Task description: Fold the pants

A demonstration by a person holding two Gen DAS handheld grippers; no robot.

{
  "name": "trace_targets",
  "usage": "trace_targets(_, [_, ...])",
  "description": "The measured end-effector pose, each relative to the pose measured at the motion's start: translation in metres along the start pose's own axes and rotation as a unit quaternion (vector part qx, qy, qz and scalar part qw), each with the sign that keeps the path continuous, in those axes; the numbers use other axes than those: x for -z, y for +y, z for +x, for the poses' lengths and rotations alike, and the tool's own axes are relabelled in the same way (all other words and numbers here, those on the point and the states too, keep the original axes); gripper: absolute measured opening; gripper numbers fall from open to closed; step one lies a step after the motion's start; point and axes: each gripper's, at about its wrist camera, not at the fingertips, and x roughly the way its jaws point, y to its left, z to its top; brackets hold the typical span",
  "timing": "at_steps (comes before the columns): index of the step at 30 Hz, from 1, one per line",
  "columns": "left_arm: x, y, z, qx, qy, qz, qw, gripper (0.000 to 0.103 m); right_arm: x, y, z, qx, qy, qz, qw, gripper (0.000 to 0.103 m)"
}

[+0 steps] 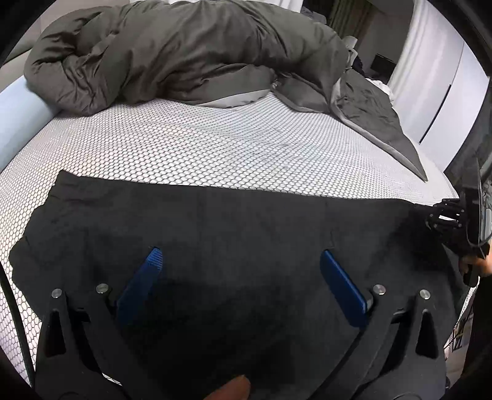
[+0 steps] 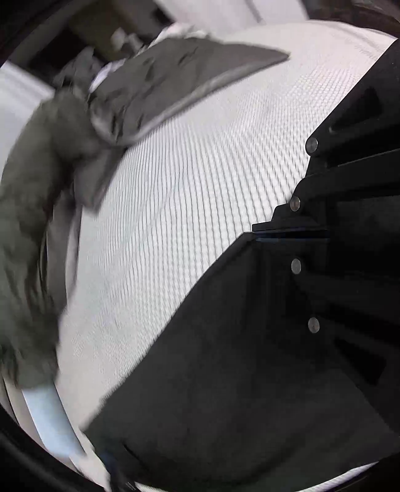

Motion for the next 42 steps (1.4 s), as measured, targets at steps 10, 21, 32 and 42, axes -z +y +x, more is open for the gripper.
trace_targets(10, [0.007, 0.058, -0.017, -0.056, -0.022, -0.108, 0.9923, 0.102, 0.058, -0.022, -0.051, 0.042, -0.02, 0.119, 0.992, 0.08])
trace_targets(21, [0.044, 0.156, -0.029, -0.092, -0.018, -0.273, 0.9576, 0.066, 0.181, -0.054, -0.145, 0.058, -0.145, 0.295, 0.943, 0.083])
trace_targets(32, [0.053, 0.153, -0.055, -0.098, -0.023, -0.279, 0.9549, 0.077, 0.234, -0.11, -0.16, 0.069, -0.144, 0.387, 0.908, 0.085])
trace_targets(42, [0.054, 0.17, -0.049, -0.106, -0.036, -0.309, 0.9445, 0.068, 0.246, -0.116, -0.156, 0.062, -0.139, 0.394, 0.906, 0.085])
